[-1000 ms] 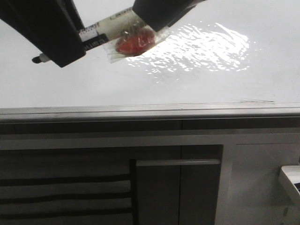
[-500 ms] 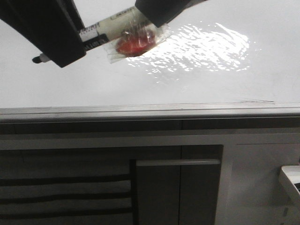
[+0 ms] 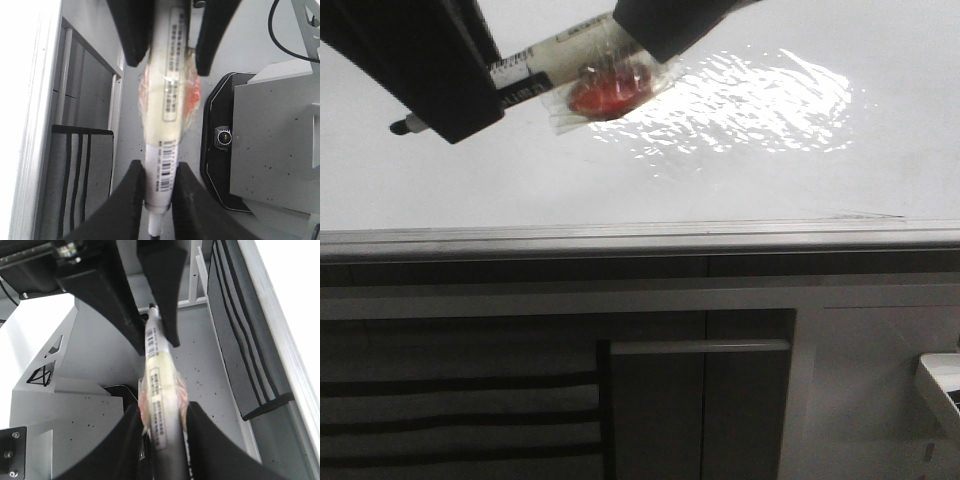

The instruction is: Write number 9 on whiteboard

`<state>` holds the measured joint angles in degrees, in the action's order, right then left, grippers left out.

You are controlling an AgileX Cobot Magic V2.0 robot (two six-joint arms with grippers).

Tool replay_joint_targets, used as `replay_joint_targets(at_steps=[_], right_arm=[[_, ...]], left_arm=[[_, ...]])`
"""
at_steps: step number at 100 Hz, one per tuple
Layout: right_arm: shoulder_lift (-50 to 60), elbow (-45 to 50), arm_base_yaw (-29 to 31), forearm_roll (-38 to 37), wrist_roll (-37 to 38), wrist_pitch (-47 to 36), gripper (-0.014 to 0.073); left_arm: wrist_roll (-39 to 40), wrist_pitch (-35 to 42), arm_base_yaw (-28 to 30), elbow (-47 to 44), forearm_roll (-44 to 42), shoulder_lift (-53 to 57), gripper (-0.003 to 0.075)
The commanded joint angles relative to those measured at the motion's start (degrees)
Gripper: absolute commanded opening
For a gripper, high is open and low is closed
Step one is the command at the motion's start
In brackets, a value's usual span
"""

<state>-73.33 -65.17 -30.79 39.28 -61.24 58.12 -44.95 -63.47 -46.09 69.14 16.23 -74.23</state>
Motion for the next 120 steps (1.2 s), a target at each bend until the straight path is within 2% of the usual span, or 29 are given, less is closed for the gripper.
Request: replay_joint_targets(at_steps=[1, 11, 26, 39, 46, 57, 63, 68, 81, 95, 102, 115, 120], right_arm=[[1.2, -1.7, 0.3, 2.1, -0.8, -0.8, 0.0164], [1.2, -1.7, 0.3, 2.1, -0.8, -0.8, 0.0147], [1.2, -1.7, 0.3, 2.1, -0.8, -0.8, 0.0004], [1.2, -1.7, 0.3, 2.1, -0.8, -0.6, -0.0054], [1.2, -1.7, 0.3, 2.0, -0.8, -0.7, -0.0054], [2.0, -1.9, 0.3, 0.0, 0.1, -1.6, -0.0054], [2.8, -2.5, 0.3, -3.1, 3.7, -2.4, -0.005], [3.8, -3.2, 0.3, -6.9, 7.7, -2.7, -0.0051], [7.3, -4.0, 0.3, -19.7, 23.4, -4.0, -0.0051], [11.3, -2.2, 0.8, -30.2, 38.9, -5.2, -0.0051], [13.3, 0.0, 2.9, -31.1, 43.5, -6.9, -0.0051], [15.8, 5.6, 9.0, -29.1, 45.7, -10.1, -0.0051], [15.9, 7.7, 11.9, -26.2, 45.7, -11.3, -0.0051]], left_arm=[[0.3, 2.5, -0.5, 2.0, 1.3, 1.2, -0.002], [0.3, 2.4, -0.5, 2.0, 1.3, 1.2, -0.002], [0.3, 2.4, -0.5, 2.0, 1.3, 1.2, -0.002], [0.3, 2.6, -0.5, 2.0, 1.3, 1.2, -0.0015], [0.3, 2.6, -0.5, 2.0, 1.2, 1.2, 0.0035], [0.8, 2.6, -0.5, 2.0, -0.4, 1.6, 0.0195], [2.8, 2.9, -0.3, 2.1, -2.7, 2.4, 0.0272], [6.9, 3.5, -0.3, 2.2, -6.3, 3.5, 0.03], [17.9, 5.3, -0.3, 1.9, -14.2, 7.7, 0.0302], [23.3, 8.7, 1.0, -1.8, -14.9, 12.9, 0.0302], [24.9, 12.3, 3.3, -5.8, -14.9, 15.7, 0.0302], [27.7, 18.2, 9.0, -13.3, -13.7, 20.4, 0.0302], [28.4, 20.0, 11.4, -15.3, -12.3, 22.1, 0.0302]])
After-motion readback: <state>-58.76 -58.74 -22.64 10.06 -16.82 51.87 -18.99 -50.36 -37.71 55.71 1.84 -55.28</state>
